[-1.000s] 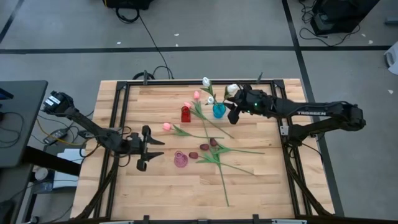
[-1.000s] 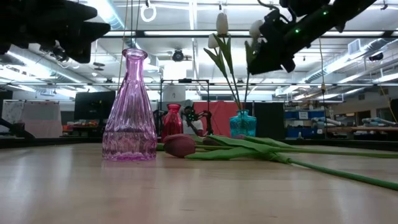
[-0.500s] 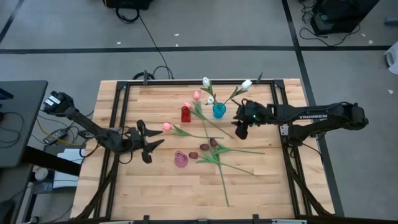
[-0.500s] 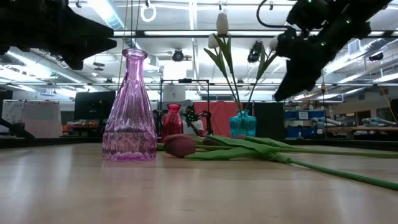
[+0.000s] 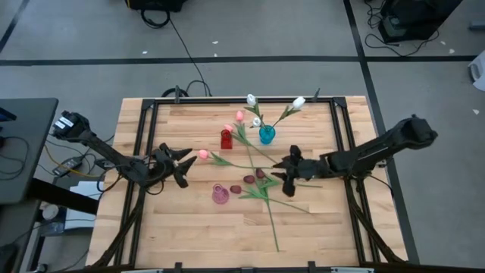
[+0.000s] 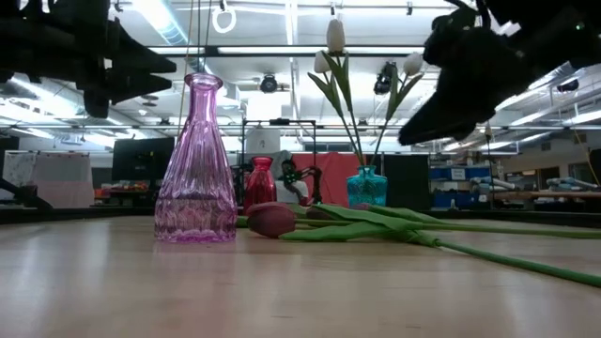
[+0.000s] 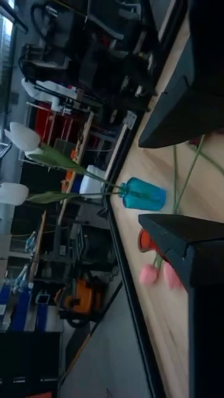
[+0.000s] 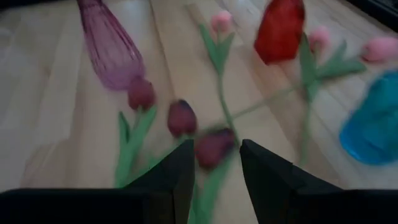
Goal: Sort flowers into vase by color
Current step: Put the right pink flower into the pink vase
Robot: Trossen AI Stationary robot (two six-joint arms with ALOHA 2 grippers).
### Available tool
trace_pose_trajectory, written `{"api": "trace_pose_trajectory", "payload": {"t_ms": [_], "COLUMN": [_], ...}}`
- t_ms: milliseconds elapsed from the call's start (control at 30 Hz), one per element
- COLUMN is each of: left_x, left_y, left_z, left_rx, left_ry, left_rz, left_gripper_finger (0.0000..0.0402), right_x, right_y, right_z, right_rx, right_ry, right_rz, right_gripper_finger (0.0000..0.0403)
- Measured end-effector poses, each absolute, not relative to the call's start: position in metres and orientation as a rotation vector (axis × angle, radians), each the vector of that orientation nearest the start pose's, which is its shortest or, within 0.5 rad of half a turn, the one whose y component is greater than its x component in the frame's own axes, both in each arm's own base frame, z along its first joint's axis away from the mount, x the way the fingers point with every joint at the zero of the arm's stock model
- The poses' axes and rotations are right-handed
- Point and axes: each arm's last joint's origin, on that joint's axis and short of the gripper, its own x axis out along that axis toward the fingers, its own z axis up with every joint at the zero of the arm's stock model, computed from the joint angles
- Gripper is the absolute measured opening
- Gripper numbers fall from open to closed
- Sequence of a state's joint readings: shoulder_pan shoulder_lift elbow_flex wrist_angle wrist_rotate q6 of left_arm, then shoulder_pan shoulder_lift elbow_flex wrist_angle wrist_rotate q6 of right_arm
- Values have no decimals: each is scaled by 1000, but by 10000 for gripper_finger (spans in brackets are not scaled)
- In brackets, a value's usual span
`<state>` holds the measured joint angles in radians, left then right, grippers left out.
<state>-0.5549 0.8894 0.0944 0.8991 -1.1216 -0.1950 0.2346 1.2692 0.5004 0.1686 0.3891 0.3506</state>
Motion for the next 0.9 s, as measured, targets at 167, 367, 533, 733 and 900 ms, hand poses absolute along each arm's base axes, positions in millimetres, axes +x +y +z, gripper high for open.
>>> {"api": "trace_pose_trajectory", "payload": {"t_ms": [167, 367, 533, 733, 900], "left_x": [140, 140, 141, 141, 142], "left_y": [-56, -57, -58, -59, -60], "left_z": [183, 183, 179, 174, 168], "left_rx": [-296, -304, -276, -278, -304], "left_ry": [-126, -126, -92, -59, -10], "left_rz": [537, 522, 481, 472, 420], "left_gripper_finger": [188, 188, 188, 188, 188], "right_x": [263, 302, 327, 340, 342], "right_y": [50, 46, 35, 21, 18], "right_z": [159, 143, 130, 111, 102], "right_rx": [154, 152, 169, 174, 218], "right_ry": [531, 583, 623, 704, 733], "right_rz": [-350, -433, -495, -535, -532], "right_gripper_finger": [142, 142, 142, 142, 133]}}
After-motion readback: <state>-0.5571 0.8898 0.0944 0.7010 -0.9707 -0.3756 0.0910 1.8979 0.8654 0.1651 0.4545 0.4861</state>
